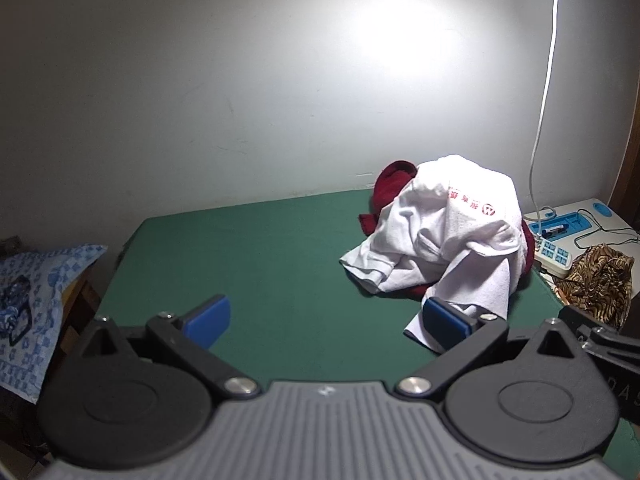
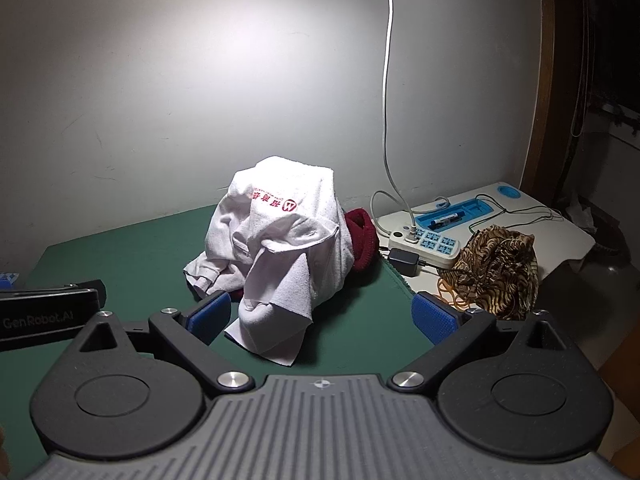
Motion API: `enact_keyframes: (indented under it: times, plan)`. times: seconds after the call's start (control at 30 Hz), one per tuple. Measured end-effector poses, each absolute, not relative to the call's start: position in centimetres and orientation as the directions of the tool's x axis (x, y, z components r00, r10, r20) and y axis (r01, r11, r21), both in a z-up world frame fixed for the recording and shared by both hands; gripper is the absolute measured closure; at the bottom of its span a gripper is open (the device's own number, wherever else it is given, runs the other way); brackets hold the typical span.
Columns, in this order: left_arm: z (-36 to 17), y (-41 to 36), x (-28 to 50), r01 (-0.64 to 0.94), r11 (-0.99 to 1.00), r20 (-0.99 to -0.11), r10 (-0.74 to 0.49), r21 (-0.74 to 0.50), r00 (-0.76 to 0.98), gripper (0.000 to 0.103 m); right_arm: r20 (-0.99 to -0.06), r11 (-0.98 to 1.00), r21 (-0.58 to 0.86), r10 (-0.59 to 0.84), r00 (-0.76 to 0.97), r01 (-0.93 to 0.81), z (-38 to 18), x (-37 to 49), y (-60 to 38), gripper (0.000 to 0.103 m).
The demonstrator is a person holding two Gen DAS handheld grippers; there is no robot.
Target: Fold clothes
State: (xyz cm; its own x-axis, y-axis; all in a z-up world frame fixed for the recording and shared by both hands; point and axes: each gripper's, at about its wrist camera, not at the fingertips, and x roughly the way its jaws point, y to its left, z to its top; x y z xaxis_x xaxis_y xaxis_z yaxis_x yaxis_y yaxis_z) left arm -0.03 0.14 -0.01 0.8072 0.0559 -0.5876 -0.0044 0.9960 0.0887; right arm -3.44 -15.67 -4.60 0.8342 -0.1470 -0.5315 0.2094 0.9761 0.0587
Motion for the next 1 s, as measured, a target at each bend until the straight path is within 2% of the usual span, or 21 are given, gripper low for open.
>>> enact_keyframes:
  times: [0.2, 0.3, 0.47, 1.0]
  plan:
    - [-0.1, 1.7, -0.5, -0.036, 0.999, -0.561, 0.043, 0.023, 0.827, 0.0, -0.553, 0.984, 0.03, -0.131, 0.823, 0.177, -4.8, -2.5, -14.9, 0.004]
    - [-0.4, 1.6, 0.1, -0.051, 0.996, -0.583, 0.084, 0.073, 0.808, 0.0, -0.538, 0.986, 0.017, -0.131, 0.833, 0.166, -4.8, -2.5, -13.9, 0.004]
    - [-0.3, 2.0, -0.1, -0.051, 0.996, -0.585, 0.082, 0.07, 0.807, 0.001, -0.542, 0.989, 0.034, -0.102, 0.834, 0.143, -4.4, -2.4, -13.6, 0.004]
    - [-0.3, 0.3, 0.1, -0.006, 0.994, -0.576, 0.066, 0.105, 0.815, 0.0, -0.532, 0.982, 0.038, -0.136, 0.836, 0.185, -4.7, -2.7, -14.6, 0.004]
